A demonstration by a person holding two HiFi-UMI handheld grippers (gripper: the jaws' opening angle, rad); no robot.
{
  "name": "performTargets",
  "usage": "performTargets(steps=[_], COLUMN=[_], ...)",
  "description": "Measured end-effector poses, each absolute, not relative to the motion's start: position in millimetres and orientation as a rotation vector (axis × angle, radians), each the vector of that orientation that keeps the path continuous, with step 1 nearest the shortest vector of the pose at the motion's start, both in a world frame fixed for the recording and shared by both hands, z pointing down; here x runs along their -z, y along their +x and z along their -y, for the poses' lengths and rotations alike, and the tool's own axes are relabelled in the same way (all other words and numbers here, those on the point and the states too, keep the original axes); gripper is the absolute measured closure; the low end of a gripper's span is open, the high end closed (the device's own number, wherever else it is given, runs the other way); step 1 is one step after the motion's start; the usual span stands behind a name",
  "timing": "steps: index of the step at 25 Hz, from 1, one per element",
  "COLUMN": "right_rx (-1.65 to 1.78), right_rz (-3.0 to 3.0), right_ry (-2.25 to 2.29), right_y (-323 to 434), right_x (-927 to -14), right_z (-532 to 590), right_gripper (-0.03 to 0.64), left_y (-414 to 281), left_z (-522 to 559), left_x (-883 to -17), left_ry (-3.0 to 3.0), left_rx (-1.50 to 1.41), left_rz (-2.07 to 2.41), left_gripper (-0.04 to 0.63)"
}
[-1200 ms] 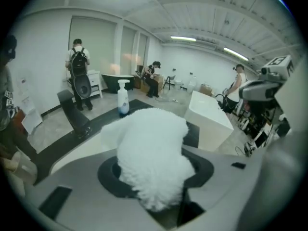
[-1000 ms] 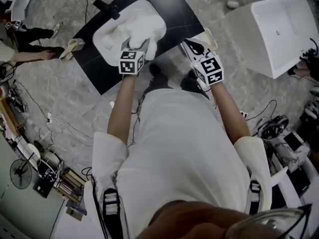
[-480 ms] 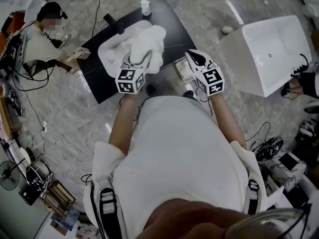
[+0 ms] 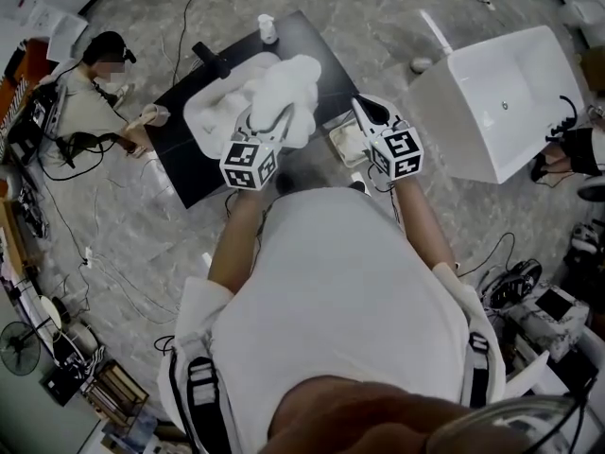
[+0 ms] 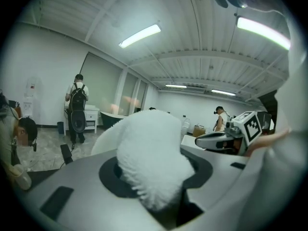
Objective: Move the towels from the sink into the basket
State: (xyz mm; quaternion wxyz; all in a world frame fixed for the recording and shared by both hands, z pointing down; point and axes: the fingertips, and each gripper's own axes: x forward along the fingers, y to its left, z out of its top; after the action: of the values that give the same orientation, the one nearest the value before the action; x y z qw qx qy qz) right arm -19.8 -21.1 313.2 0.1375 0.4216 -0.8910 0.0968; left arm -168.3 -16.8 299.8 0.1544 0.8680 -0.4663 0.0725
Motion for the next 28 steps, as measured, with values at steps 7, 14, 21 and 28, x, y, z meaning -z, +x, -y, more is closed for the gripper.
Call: performTargets(steps=[7, 14, 21, 28], right_rx=[-0.296, -0.308, -0.345, -0.381], right_rz=[2.552, 2.490, 2.393, 2.317], right_ry=[1.285, 1.421, 1.606, 1.700], right_y=[-2, 50, 129, 201], right_x=[-319, -318, -322, -330], right_z=[16, 3, -15, -31], right_gripper=[0.620, 0.620, 0.620, 0.620], left_y=[-144, -82, 7, 83], left_z=[16, 20, 19, 13], left_x=[-305, -294, -287, -303], left_ry=[2.526, 2.621, 2.708, 2.715], left_rx=[-0.228, -0.238, -0.240, -0.282], left_rz=[1.259, 1.096, 0.895, 0.772], left_gripper=[0.416, 0.416, 0.416, 0.416])
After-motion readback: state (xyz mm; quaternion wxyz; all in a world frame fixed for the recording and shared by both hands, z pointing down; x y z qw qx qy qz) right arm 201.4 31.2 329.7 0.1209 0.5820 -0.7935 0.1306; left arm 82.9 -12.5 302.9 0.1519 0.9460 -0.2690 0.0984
